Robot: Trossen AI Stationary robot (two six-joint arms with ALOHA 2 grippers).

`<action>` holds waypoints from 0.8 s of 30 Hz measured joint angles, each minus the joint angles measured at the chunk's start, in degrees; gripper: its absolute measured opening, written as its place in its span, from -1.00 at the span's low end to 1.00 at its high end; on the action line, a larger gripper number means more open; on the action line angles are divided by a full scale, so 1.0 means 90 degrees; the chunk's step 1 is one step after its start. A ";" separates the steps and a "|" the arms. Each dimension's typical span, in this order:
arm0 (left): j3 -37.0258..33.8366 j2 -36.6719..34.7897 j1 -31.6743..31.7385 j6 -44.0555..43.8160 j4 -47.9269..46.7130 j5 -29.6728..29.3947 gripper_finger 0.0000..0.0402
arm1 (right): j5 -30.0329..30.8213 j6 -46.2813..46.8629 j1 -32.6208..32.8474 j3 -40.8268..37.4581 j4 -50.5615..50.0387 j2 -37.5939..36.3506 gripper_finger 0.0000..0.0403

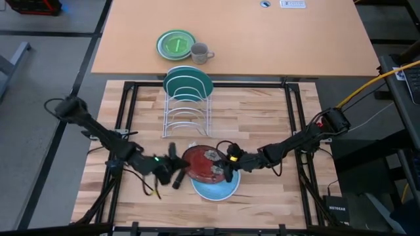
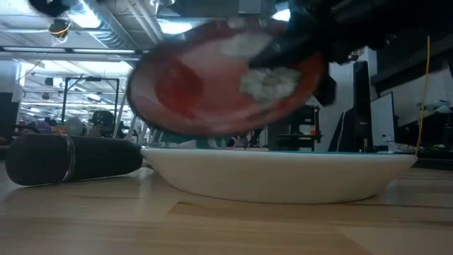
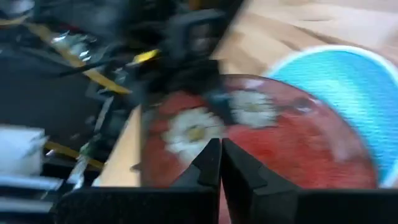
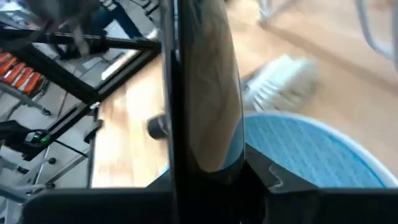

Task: Sort dishes
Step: Put the red plate into the white dish rack

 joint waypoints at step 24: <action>-0.0011 -0.5747 0.0002 -0.5233 -0.6007 -0.0554 -0.99 | -0.0386 -0.6360 -0.1699 0.3371 -0.2924 -0.1410 -0.72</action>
